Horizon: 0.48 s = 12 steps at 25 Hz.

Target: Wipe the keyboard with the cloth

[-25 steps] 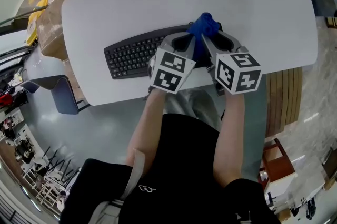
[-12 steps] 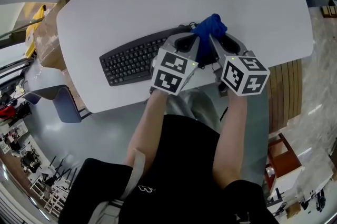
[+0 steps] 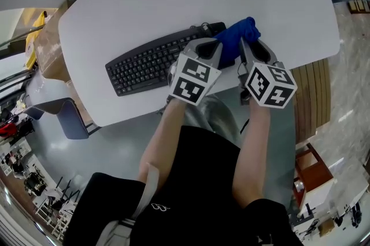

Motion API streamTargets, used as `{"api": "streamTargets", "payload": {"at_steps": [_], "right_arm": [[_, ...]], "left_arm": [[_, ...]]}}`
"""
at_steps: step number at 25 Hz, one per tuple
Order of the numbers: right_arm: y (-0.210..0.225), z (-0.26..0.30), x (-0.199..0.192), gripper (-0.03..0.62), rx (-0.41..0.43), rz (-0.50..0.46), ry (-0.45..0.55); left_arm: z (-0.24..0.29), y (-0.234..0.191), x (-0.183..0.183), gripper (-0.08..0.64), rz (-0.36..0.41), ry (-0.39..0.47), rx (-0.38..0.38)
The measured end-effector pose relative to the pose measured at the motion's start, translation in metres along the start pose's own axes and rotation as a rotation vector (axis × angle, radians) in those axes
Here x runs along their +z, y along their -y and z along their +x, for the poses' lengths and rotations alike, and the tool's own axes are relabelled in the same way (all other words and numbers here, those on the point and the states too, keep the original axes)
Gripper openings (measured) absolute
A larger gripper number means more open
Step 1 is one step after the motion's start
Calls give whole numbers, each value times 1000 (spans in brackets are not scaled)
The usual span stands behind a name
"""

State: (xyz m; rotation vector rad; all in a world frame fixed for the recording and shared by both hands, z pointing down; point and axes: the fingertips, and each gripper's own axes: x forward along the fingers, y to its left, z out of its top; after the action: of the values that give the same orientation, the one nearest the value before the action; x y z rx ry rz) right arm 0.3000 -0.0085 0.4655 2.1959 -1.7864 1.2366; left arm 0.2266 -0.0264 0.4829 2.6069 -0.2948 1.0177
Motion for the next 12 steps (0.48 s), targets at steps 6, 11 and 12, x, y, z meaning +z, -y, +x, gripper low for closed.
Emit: {"api": "streamTargets", "payload": {"at_steps": [6,11,12], "right_arm": [[0,-18,19,91,-45,-38,72],[-41,-31,43,91,22,-130,118],[-54,-33,47,91,50,-153,124]], "left_arm": [[-12,0,-1,-2,-2,23,17],[-38,-10,-6,-2,-29,61,67],[-45,-13,-7,-2,-37,71,82]]}}
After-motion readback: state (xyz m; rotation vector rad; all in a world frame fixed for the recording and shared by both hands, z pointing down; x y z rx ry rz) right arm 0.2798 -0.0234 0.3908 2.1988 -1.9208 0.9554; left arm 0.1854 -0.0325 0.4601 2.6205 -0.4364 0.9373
